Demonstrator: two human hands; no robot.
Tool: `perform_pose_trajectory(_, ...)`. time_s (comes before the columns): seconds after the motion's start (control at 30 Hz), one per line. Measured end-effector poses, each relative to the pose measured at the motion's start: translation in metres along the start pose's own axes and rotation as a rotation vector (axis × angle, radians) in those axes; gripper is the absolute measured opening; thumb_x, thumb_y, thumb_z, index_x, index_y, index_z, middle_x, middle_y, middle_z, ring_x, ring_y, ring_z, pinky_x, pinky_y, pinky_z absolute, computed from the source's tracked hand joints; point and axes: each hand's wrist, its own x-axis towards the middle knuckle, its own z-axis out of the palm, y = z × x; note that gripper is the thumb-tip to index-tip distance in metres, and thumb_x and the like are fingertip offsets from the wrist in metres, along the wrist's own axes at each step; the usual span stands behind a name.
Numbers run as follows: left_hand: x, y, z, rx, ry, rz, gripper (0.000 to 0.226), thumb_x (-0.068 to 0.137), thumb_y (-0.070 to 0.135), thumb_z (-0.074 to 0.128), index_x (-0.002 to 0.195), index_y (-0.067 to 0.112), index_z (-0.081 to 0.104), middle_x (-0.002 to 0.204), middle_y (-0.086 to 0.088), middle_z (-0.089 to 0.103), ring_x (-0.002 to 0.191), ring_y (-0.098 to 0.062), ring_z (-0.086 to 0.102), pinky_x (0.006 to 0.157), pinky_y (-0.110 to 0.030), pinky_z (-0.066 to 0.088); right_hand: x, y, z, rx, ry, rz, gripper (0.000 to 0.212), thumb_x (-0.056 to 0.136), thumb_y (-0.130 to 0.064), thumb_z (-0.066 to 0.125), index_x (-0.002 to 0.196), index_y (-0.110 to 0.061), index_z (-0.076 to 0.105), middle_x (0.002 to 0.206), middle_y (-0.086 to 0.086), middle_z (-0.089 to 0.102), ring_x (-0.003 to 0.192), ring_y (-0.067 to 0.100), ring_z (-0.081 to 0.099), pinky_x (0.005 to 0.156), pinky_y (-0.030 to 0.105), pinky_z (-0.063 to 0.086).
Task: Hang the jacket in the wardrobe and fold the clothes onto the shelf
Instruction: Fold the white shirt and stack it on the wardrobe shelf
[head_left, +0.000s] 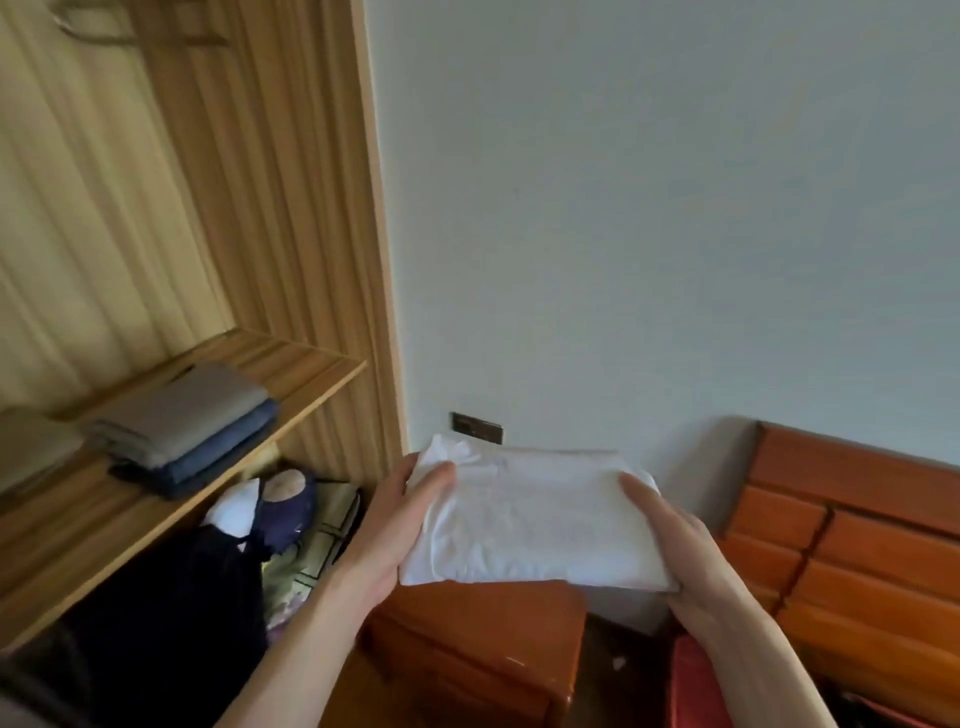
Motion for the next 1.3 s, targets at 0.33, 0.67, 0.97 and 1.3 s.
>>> perform_pose_trajectory(0.33, 0.052, 0.009, -0.086, -0.035, 0.400, -0.014, 0.021, 0.101, 0.043, 0.063, 0.121, 0.044, 0.059, 0.112, 0.006, 0.072, 0.099, -0.014, 0.073, 0.072, -0.029, 0.058, 0.132, 0.000, 0.130, -0.115, -0.391, 0.083, 0.050, 0.086, -0.049, 0.077, 0.119, -0.011, 0.076, 0.109, 0.011, 0.080, 0.101, 0.031, 0.077, 0.102, 0.051, 0.055)
perform_pose_trajectory(0.67, 0.090, 0.016, -0.135, -0.115, 0.741, -0.018, 0.021, 0.098, 0.034, 0.069, 0.120, 0.031, 0.069, 0.111, -0.002, 0.078, 0.095, -0.023, 0.076, 0.080, -0.042, 0.062, 0.223, -0.009, 0.246, -0.146, -0.631, 0.126, 0.045, 0.087, -0.045, 0.079, 0.116, -0.012, 0.073, 0.096, 0.007, 0.081, 0.092, 0.029, 0.078, 0.088, 0.047, 0.060)
perform_pose_trajectory(0.97, 0.106, 0.026, -0.203, -0.180, 0.966, 0.013, 0.030, 0.098, 0.035, 0.070, 0.127, 0.030, 0.065, 0.115, 0.001, 0.076, 0.098, -0.020, 0.075, 0.074, -0.034, 0.060, 0.256, -0.003, 0.367, -0.291, -0.806, 0.119, 0.061, 0.076, -0.060, 0.084, 0.117, -0.016, 0.072, 0.102, 0.003, 0.081, 0.097, 0.028, 0.078, 0.093, 0.049, 0.061)
perform_pose_trajectory(1.3, 0.150, 0.039, -0.315, -0.133, 1.077, 0.088, 0.055, 0.092, 0.052, 0.072, 0.139, 0.032, 0.052, 0.125, 0.002, 0.064, 0.107, -0.021, 0.065, 0.095, -0.049, 0.057, 0.257, -0.022, 0.502, -0.333, -0.834, -0.091, 0.018, 0.095, -0.037, 0.073, 0.095, -0.020, 0.067, 0.102, -0.002, 0.072, 0.091, 0.014, 0.069, 0.073, 0.029, 0.056)
